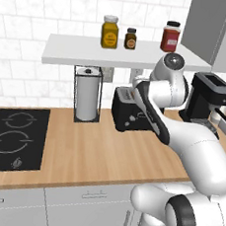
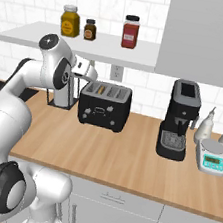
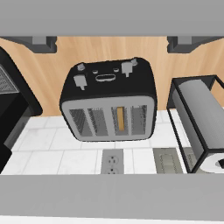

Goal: Start the toaster. Once the lever pops up, take the bread to the plate on the dining counter.

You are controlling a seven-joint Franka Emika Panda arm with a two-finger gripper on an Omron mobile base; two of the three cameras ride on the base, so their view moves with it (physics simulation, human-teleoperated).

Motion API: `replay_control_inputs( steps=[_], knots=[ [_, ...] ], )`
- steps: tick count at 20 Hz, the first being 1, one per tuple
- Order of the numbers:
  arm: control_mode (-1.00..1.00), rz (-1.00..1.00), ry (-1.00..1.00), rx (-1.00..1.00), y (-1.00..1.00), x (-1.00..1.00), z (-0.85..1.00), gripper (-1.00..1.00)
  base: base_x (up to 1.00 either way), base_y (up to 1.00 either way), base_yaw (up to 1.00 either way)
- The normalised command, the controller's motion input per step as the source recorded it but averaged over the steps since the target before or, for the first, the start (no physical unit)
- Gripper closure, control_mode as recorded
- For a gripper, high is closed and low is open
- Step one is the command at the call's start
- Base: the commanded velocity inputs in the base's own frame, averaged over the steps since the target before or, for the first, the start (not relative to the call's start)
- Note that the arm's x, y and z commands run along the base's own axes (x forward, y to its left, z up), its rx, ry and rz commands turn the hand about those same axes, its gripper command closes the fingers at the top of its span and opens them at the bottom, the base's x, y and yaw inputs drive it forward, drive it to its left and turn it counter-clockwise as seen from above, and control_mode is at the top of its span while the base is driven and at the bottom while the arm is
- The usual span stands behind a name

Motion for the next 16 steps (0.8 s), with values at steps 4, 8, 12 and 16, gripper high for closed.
replay_control_inputs(
  steps=[4, 8, 12, 16],
  knots=[
    [-1.00, 0.00, 0.00, 0.00, 0.00, 0.00, 0.00, -1.00, 0.00, 0.00, 0.00],
    [-1.00, 0.00, 0.00, 0.00, 0.00, 0.00, 0.00, -1.00, 0.00, 0.00, 0.00],
    [-1.00, 0.00, 0.00, 0.00, 0.00, 0.00, 0.00, -1.00, 0.00, 0.00, 0.00],
    [-1.00, 0.00, 0.00, 0.00, 0.00, 0.00, 0.00, -1.00, 0.00, 0.00, 0.00]
  ],
)
